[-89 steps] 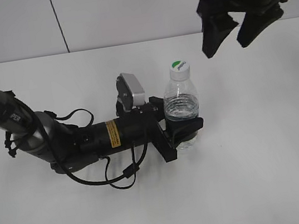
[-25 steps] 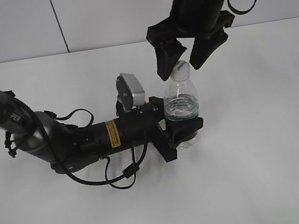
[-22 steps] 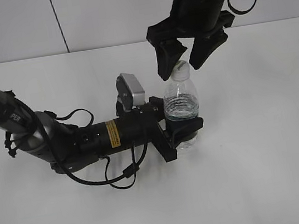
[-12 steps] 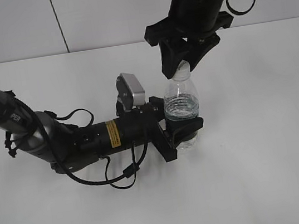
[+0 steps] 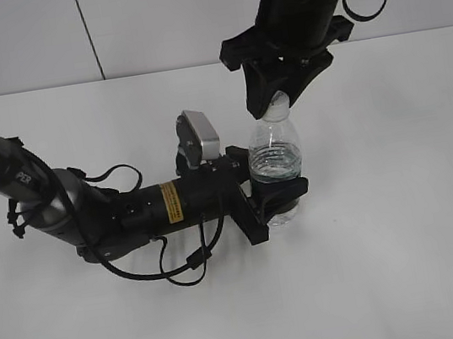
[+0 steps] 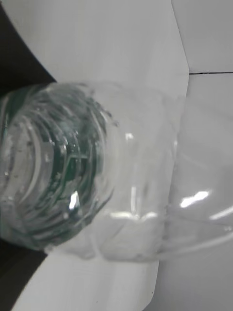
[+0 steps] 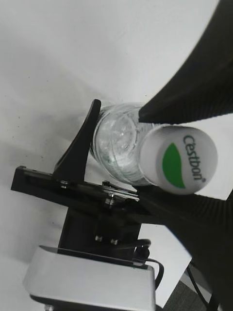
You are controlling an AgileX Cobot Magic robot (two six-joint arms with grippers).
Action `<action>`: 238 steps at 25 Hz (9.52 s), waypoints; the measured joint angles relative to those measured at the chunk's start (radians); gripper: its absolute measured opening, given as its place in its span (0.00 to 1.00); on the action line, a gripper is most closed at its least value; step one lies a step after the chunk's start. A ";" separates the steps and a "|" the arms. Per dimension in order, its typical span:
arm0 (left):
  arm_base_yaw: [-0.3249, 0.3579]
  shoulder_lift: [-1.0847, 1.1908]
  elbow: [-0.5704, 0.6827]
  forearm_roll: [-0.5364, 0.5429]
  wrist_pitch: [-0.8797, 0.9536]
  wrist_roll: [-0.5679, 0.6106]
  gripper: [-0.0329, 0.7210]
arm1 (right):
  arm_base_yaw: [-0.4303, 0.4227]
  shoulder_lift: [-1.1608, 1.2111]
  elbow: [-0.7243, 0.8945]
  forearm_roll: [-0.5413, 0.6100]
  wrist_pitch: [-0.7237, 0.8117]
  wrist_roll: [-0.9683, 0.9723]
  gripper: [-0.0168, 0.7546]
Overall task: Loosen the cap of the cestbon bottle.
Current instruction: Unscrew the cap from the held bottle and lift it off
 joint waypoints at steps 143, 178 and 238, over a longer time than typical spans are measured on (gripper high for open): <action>-0.002 0.000 -0.001 0.031 -0.006 0.001 0.58 | 0.001 -0.031 0.040 0.028 -0.001 -0.979 0.41; -0.002 0.000 -0.004 0.045 -0.002 0.009 0.58 | 0.046 -0.036 0.039 -0.096 0.001 -1.177 0.59; -0.002 0.000 -0.004 0.049 -0.004 0.004 0.58 | 0.046 -0.066 0.037 -0.071 0.003 0.206 0.76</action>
